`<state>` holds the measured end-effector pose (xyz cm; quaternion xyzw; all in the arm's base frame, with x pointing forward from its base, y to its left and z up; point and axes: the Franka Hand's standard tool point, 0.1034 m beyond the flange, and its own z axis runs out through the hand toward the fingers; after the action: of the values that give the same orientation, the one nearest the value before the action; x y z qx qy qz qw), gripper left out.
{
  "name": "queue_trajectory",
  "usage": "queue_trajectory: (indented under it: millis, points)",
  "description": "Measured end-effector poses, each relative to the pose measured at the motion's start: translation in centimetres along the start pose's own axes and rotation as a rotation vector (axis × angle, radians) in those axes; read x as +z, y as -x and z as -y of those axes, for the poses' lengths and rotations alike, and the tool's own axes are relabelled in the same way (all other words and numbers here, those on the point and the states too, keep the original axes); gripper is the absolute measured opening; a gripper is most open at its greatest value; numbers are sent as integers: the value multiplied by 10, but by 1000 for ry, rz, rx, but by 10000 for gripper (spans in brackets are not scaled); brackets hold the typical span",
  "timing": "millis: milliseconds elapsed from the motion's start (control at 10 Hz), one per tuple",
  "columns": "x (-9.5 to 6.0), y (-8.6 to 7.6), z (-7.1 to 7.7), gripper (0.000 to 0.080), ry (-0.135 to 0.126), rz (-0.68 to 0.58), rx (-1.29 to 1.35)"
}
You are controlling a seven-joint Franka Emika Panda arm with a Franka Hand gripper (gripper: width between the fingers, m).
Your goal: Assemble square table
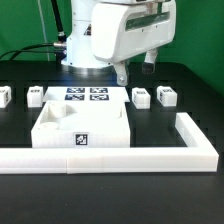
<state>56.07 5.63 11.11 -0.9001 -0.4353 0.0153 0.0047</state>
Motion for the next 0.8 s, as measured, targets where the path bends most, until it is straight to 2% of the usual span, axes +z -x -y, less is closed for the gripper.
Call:
queue_trajectory:
  millis: [500,600,700,800]
  points:
    - [0,0,0,649,0,0,0]
    - [2,2,0,649,7,-8,-52]
    - [10,11,4,650,18,-19,-155]
    - [18,21,10,650,3,-7,-228]
